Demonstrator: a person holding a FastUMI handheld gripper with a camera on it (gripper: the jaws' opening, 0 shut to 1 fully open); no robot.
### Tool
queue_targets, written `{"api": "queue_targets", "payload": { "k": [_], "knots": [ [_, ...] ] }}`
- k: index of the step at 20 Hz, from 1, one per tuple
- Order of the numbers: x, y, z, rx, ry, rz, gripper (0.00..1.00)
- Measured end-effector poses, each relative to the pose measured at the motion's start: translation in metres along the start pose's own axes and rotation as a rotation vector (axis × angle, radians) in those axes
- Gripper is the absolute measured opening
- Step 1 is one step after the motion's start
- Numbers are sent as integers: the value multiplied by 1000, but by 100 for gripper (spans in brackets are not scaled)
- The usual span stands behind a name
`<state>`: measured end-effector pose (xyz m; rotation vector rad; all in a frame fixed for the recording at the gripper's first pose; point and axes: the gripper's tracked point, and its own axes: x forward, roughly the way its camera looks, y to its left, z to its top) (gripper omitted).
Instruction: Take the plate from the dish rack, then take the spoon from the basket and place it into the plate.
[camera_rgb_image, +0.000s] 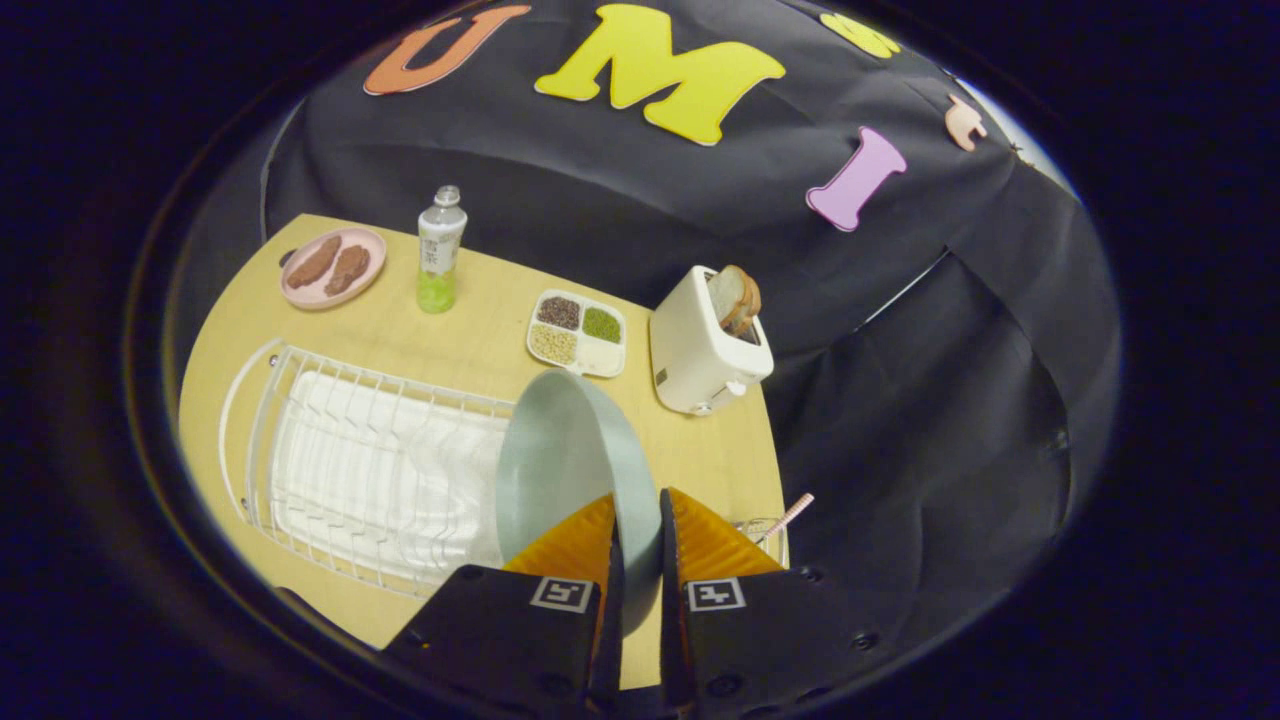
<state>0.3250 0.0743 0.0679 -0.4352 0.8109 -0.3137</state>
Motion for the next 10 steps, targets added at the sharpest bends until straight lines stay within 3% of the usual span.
{"api": "queue_targets", "payload": {
  "k": [6,10],
  "knots": [
    [-61,12,-56,34,-145,217,20],
    [-81,37,-112,89,-195,407,20]
  ]
}}
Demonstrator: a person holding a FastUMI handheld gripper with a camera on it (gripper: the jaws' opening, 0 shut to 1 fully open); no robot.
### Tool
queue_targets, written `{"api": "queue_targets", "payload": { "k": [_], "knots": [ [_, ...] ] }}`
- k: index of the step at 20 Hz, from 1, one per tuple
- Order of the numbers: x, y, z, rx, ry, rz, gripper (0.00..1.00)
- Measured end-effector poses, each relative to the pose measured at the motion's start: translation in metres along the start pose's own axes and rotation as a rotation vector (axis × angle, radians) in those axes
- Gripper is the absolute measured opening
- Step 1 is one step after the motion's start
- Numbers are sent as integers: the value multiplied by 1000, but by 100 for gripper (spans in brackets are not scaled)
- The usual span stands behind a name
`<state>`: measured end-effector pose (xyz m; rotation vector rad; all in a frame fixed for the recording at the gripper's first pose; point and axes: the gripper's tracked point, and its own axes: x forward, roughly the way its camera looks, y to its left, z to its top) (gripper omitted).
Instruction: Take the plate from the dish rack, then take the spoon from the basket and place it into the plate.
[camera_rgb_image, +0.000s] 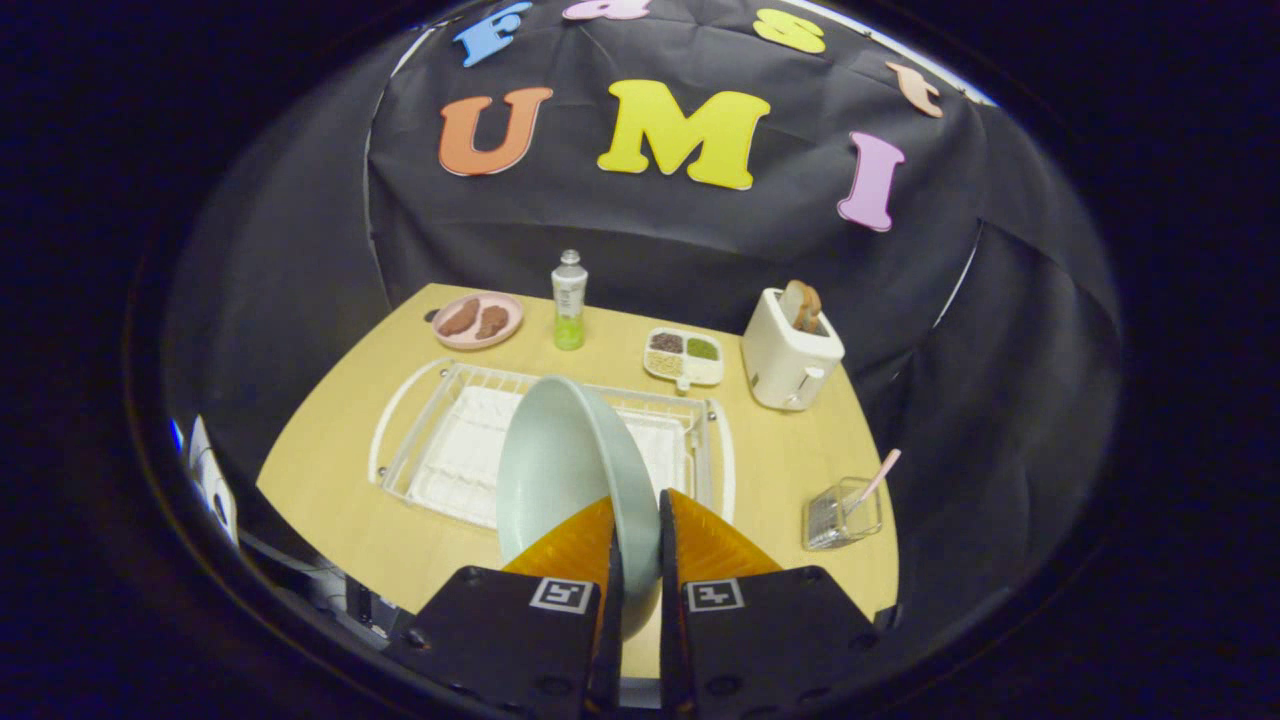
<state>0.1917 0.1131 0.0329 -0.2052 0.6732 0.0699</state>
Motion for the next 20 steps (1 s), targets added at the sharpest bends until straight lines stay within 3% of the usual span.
{"api": "queue_targets", "payload": {
  "k": [5,10,12,15,20],
  "knots": [
    [7,5,-71,83,-9,119,21],
    [51,-12,-149,112,61,140,21],
    [62,-24,-168,109,75,134,21],
    [78,-18,-181,184,110,213,20],
    [96,-19,-196,188,97,272,21]
  ]
}}
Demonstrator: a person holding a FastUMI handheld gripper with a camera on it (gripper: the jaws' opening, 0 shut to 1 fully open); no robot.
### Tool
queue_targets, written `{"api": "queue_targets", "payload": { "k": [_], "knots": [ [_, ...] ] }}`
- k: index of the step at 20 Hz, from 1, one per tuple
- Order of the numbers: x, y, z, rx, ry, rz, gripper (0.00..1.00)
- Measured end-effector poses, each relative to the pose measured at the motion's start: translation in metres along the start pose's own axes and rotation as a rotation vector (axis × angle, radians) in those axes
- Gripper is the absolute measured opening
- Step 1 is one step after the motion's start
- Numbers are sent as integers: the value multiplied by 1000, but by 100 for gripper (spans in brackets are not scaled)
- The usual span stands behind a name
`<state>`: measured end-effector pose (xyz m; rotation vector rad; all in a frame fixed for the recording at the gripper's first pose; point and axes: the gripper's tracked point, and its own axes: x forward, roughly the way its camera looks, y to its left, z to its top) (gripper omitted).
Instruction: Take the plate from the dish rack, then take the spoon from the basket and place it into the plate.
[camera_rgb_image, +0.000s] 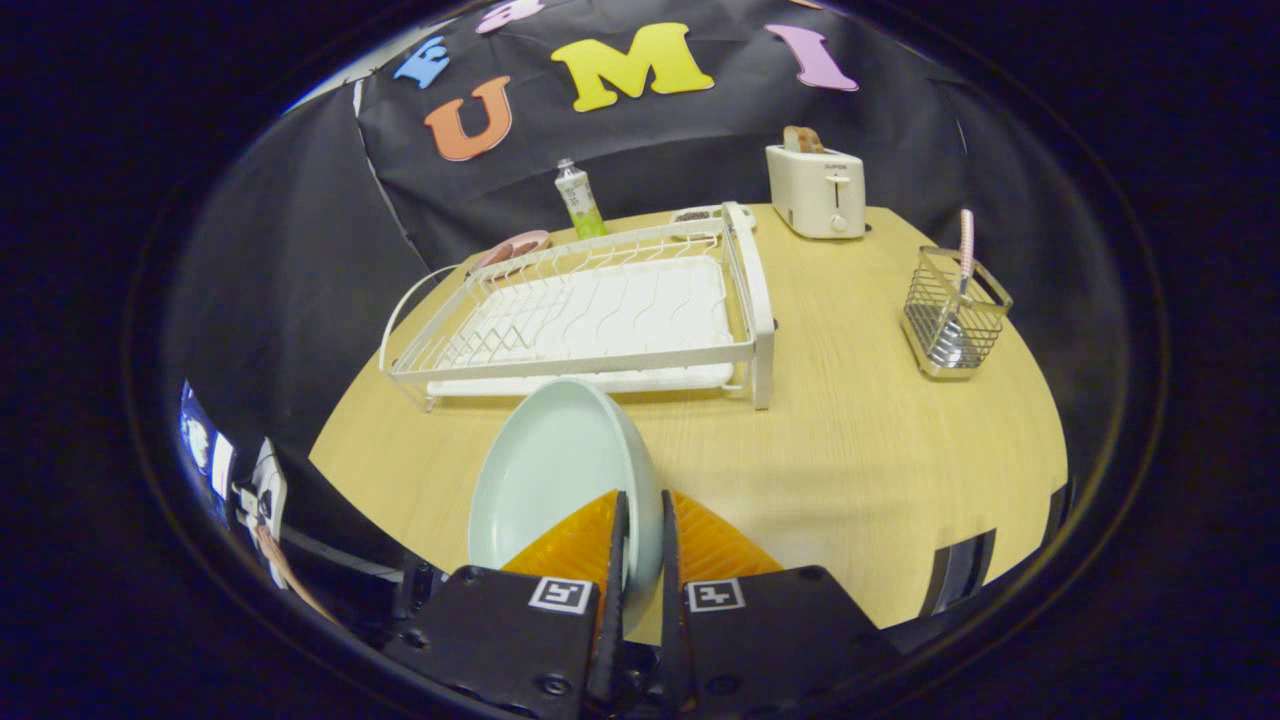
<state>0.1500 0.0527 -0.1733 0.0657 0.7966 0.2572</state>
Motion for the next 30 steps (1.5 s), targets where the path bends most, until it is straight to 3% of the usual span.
{"api": "queue_targets", "payload": {
  "k": [8,11,13,16,17,25,30],
  "knots": [
    [23,-28,-11,81,11,-5,30],
    [14,-49,2,39,-54,-78,29],
    [2,-59,12,21,-99,-95,48],
    [-24,-98,43,-6,-224,-207,92],
    [-31,-111,54,-13,-264,-240,97],
    [-33,-202,139,-42,-417,-325,100],
    [-4,-241,190,18,-469,-294,100]
  ]
}}
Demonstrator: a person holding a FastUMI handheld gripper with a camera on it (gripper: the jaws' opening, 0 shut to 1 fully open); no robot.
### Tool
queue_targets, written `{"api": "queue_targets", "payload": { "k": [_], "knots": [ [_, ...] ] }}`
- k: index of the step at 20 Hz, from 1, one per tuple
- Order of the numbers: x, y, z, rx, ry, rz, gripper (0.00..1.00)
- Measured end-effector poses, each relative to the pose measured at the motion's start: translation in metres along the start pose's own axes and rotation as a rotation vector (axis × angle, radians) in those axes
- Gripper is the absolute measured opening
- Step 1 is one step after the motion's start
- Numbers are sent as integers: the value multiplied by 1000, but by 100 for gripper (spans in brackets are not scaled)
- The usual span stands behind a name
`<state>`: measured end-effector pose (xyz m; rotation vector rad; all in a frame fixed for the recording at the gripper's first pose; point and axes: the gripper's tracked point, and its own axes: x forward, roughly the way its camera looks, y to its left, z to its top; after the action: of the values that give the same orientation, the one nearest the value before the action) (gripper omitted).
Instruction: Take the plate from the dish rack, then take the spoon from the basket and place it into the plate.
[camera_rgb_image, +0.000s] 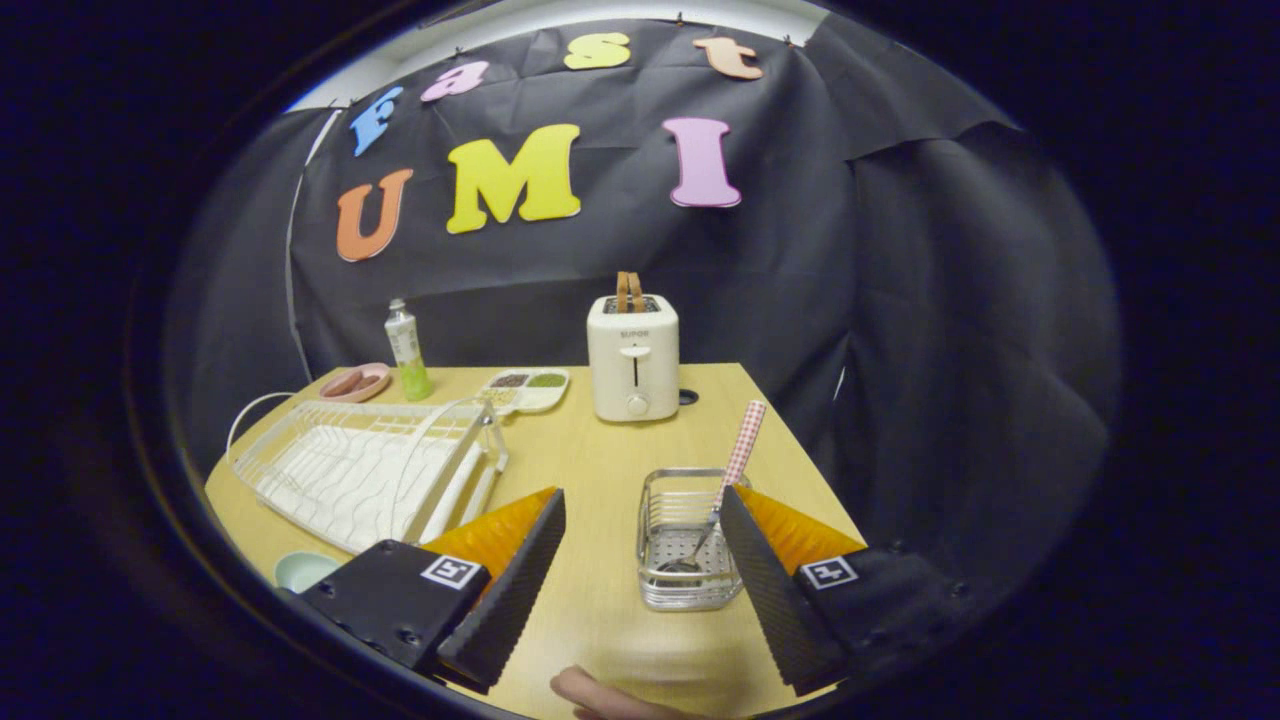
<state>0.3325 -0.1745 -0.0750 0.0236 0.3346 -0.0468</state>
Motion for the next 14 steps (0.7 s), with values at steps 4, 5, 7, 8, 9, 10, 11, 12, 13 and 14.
{"api": "queue_targets", "payload": {
  "k": [4,5,7,8,9,10,11,12,13,14],
  "knots": [
    [37,-26,5,87,50,-24,100],
    [44,-29,8,104,57,-18,100],
    [61,-41,16,152,51,-36,98],
    [71,-44,19,178,49,-45,96],
    [82,-47,21,204,50,-54,94],
    [91,-45,21,220,60,-47,80],
    [97,-48,20,218,58,-71,65],
    [101,-45,18,189,69,-70,50],
    [100,-45,16,175,65,-73,36],
    [96,-37,24,181,52,-54,21]
  ]
}}
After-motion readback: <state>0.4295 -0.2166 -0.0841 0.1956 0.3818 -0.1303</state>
